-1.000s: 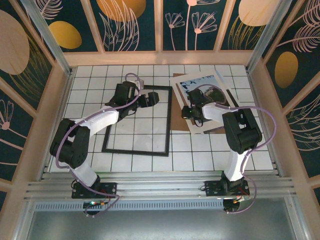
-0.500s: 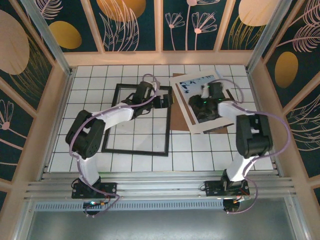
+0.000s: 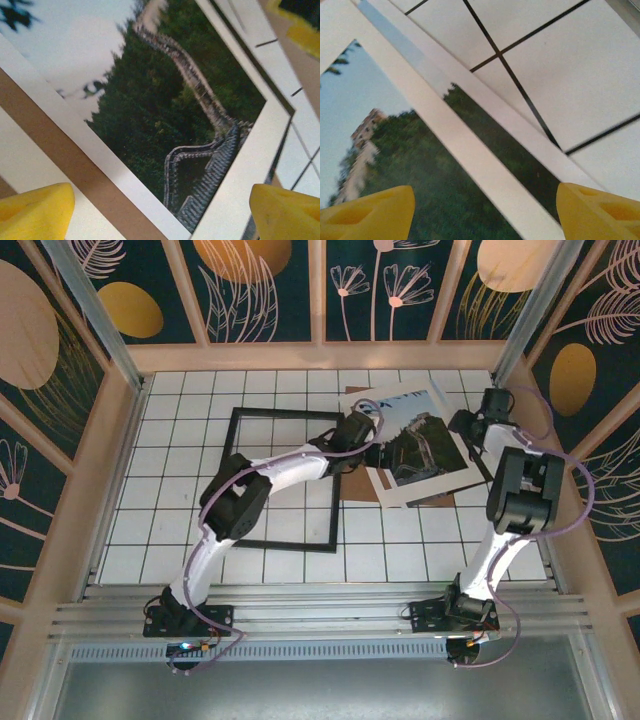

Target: Put the photo into the frame

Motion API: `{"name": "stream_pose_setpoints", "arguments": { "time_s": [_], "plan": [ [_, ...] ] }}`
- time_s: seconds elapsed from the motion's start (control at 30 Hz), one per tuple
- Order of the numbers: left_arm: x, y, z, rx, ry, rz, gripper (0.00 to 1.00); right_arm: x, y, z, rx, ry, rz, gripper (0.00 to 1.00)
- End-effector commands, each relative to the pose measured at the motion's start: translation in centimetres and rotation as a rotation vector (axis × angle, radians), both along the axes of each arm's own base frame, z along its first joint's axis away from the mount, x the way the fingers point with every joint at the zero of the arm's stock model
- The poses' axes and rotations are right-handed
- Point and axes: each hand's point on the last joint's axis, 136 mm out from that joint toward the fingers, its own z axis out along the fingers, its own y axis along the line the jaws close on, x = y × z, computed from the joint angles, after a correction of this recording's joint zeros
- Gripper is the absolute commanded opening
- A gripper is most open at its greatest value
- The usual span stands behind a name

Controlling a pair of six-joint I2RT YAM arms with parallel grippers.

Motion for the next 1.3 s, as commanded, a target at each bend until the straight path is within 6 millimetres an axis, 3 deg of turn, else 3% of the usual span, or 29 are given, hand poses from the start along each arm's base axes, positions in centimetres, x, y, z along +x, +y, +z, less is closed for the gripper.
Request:
{"name": "stream_pose_setpoints", "arguments": {
  "time_s": [0.0,0.37,0.6,0.77,0.97,1.1,1.27],
  "plan": [
    [0.1,0.2,-2.4,0.080,0.033,-0.005,0.90,0.1,-0.4,-1.6,-0.035,0.088,0.045,0.76],
    [-0.1,-0.5,-5.1,0.113,0.069,-0.032,0.90,1.4,0.9,-5.8,0.046,0.198,0.148,0.74],
    [-0.2,-0.1,-6.0,0.132,0.074,-0.028,0.90,0.0,2.5,-7.0,0.122,0.245,0.197,0.70],
    [-0.2,-0.1,-5.8,0.139,0.066,-0.037,0.90,-2.3,4.5,-6.1,0.225,0.224,0.214,0.64],
    [0.0,0.1,-5.9,0.154,0.051,-0.048,0.91,-5.1,5.1,-4.6,0.298,0.175,0.190,0.58],
    [0.1,0.1,-5.7,0.156,0.042,-0.051,0.91,-5.8,4.9,-3.4,0.373,0.107,0.171,0.58],
    [0.0,0.0,-5.7,0.158,0.039,-0.057,0.91,-6.2,5.1,-4.3,0.360,0.133,0.163,0.53]
  ]
}}
